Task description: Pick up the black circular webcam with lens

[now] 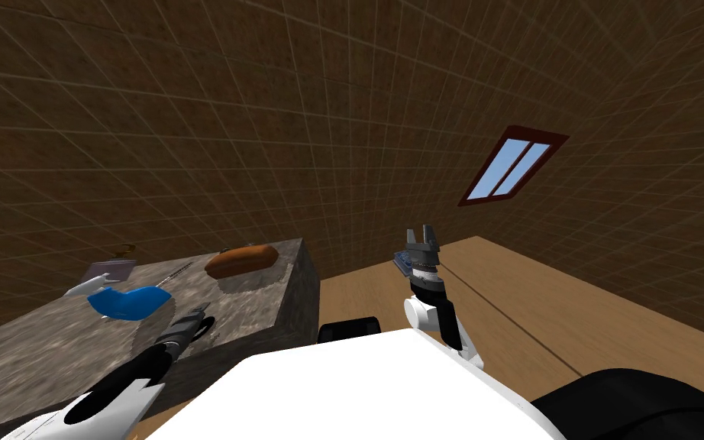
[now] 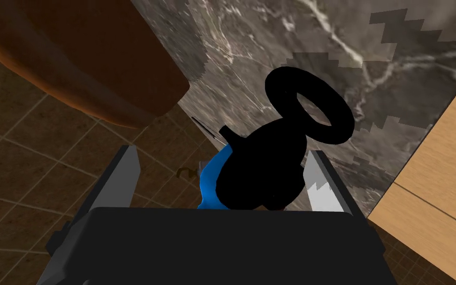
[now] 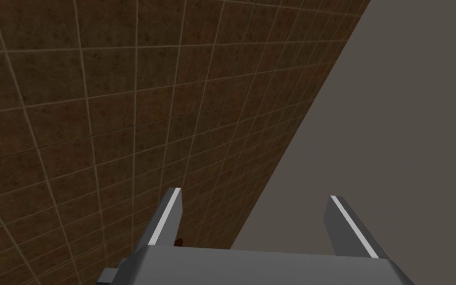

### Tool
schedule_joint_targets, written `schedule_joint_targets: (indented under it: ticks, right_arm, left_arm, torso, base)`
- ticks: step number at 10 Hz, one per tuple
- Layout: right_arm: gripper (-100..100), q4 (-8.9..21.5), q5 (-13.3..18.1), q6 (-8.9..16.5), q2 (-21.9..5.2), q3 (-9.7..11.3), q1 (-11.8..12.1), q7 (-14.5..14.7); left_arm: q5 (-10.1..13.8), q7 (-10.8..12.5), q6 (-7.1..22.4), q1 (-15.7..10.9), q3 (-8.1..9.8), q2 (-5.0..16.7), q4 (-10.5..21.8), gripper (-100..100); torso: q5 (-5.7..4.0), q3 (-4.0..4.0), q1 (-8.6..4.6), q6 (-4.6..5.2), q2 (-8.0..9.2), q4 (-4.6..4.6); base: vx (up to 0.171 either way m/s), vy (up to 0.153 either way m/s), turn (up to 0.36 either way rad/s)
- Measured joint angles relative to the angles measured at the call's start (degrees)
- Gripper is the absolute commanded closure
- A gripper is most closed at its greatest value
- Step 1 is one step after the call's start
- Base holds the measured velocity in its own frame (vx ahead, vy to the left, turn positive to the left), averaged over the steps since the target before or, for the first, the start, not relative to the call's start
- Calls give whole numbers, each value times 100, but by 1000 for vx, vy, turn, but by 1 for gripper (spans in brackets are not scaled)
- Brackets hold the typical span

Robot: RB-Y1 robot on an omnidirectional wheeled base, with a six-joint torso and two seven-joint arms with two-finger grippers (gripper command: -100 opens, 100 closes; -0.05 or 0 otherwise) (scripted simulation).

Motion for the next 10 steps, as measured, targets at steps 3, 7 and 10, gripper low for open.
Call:
schedule_joint_targets:
  ticks: [3,7,10]
  right_arm:
    - [0,0,0,0,0,0,0,0]
    - [0,0,0,0,0,0,1,0]
    - [0,0,0,0,0,0,0,0]
  left_arm:
    - [-2,-5,6,5,-2,2,2,100]
    - [4,4,8,79,-2,-2,-101,100]
    - [13,29,4,254,-2,-15,-310,0]
  torso:
    - [-1,1,-5,0,-1,3]
    - [-5,4,-11,-7,4,4]
    - [-6,4,-14,1,3,5]
  base:
    - [0,0,0]
    - [5,-6,57]
    - [6,-9,26]
